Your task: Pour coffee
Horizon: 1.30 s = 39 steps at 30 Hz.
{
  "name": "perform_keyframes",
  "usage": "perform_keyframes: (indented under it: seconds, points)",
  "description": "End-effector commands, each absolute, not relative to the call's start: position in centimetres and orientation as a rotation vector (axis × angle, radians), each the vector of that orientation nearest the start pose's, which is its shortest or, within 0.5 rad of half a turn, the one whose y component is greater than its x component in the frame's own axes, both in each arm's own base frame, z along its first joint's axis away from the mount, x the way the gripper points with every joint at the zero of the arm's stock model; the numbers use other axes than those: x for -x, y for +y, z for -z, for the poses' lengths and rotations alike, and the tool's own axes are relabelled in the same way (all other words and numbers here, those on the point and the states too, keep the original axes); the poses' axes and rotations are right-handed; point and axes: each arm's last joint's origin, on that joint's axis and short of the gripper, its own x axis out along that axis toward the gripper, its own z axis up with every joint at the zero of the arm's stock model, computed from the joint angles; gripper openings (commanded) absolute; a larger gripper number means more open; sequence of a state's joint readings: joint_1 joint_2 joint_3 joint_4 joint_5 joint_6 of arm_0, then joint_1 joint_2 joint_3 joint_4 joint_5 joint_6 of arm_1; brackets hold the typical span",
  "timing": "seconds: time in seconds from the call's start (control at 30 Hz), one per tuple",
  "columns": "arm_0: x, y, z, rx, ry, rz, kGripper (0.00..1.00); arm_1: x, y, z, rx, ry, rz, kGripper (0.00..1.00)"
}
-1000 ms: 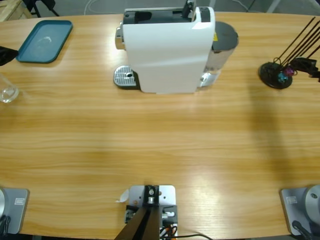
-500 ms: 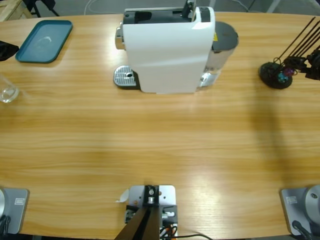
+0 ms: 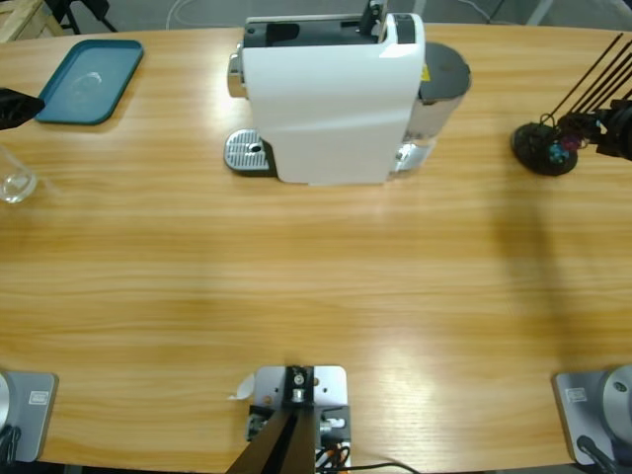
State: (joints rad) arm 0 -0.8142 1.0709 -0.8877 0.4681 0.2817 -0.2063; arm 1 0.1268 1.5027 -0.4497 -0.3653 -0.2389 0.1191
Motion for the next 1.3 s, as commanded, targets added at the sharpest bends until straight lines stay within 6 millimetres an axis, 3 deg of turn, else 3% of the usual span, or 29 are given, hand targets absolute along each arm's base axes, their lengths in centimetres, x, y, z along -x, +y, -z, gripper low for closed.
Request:
perform_keyframes:
  seconds: [0.03, 0.37, 1.1, 1.2, 1.3]
  points:
    - [-11.5, -10.3, -33.8, -0.182, 0.67, 0.426, 0.973, -21.6, 1.1, -20.7, 0.027, 0.706, 0.167, 0.605]
    - [-11.6, -10.4, -33.6, -0.176, 0.678, 0.423, 0.973, -19.1, 0.8, -23.2, 0.015, 0.61, 0.176, 0.605]
    - [-11.6, -10.3, -33.6, -0.174, 0.675, 0.423, 0.973, -20.6, 1.2, -20.8, 0.036, 0.723, 0.159, 0.586]
    - [-11.6, -10.4, -33.6, -0.175, 0.679, 0.422, 0.973, -20.9, 1.2, -20.5, 0.041, 0.732, 0.158, 0.48]
    - [-11.7, -10.4, -33.6, -0.176, 0.68, 0.422, 0.973, -21.0, 1.2, -20.4, 0.043, 0.734, 0.156, 0.465]
